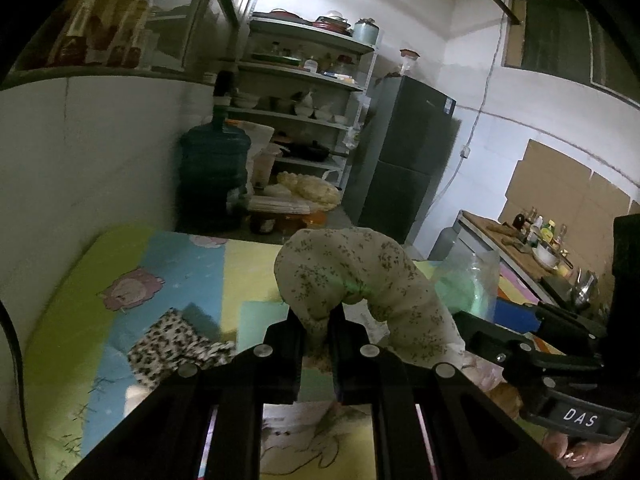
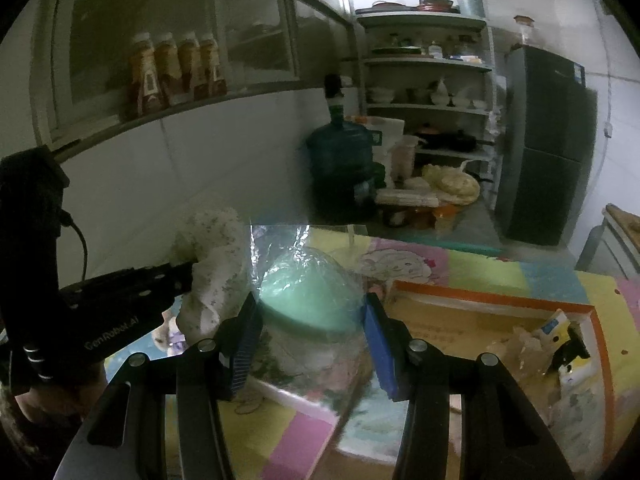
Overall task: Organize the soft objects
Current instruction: 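Lift both held items and carry them over the cardboard tray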
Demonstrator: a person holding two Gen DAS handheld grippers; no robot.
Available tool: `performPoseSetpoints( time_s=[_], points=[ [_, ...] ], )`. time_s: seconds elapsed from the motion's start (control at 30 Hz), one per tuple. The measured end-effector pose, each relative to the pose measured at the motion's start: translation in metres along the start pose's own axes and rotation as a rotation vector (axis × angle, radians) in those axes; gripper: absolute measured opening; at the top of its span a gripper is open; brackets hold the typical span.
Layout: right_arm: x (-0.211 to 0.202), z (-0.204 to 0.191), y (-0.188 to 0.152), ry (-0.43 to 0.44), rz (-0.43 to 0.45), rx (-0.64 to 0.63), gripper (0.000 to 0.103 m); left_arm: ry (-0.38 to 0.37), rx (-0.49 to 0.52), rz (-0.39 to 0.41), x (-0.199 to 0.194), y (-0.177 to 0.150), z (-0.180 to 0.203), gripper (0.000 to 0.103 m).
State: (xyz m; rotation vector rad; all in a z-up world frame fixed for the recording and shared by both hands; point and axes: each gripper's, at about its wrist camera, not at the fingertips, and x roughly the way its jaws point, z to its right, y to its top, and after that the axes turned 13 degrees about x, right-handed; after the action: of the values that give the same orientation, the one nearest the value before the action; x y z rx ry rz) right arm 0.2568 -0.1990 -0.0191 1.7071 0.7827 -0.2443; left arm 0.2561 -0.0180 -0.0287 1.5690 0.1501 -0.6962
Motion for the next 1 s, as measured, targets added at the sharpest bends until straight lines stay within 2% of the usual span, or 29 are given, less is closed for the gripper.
performPoseSetpoints(
  time_s=[1.0],
  points=[
    [-0.03,0.108,0.019,-0.08,0.045,0.116,0.052,-0.073,0.079,-0.041,0.067,0.033,0.085,0.012]
  ],
)
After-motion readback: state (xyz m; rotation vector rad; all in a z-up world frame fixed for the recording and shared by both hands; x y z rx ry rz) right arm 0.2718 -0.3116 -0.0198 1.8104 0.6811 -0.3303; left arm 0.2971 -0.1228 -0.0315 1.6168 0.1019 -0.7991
